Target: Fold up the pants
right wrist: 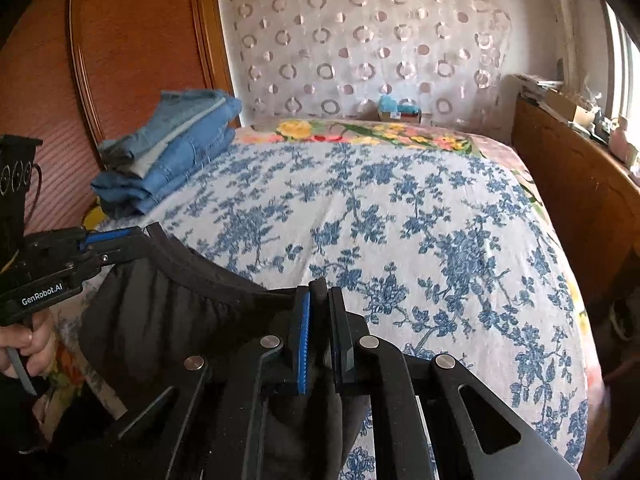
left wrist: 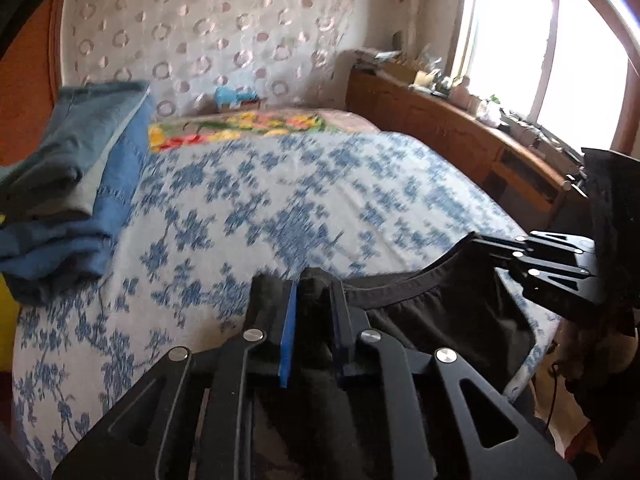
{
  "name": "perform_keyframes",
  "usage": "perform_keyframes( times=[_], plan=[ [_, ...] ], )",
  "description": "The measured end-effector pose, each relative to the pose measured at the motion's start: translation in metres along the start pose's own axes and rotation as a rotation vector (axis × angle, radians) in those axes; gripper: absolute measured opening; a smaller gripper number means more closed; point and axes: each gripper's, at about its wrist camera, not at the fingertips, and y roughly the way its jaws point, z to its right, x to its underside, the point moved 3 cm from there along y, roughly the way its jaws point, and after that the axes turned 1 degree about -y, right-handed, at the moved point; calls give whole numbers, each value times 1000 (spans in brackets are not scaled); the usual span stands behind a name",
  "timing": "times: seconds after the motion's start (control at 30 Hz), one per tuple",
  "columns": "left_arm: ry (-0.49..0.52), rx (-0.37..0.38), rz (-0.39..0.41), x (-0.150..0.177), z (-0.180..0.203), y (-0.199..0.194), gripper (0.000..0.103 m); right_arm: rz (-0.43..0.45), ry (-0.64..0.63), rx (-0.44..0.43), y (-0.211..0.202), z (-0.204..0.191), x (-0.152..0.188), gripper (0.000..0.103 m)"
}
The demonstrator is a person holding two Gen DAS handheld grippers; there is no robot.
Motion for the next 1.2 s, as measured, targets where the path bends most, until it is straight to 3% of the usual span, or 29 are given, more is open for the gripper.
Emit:
perform_keyframes(
  times=[0.07, 0.27, 0.33, 0.43, 0.87, 1.2],
  plan=[
    [-12, 0, -3, 3, -3, -2, 22, 0, 8, 5, -1, -1, -1, 9],
    [-6, -7, 27, 9, -5, -14, 50, 26, 22, 16, -19, 2, 0, 27],
    [-3, 0, 28, 10, -5, -16, 60, 22, 32, 26, -24, 5, 3, 41],
    [-14, -3, 14, 13, -8, -11, 72, 20, 45, 29, -32, 11, 11, 50],
    [-31, -19, -67, 25, -17, 16, 72, -107, 106, -46, -7, 22, 26, 52],
    [-31, -22, -77, 26, -17, 26, 72, -109, 73, -42, 6, 17, 21, 52]
  ],
)
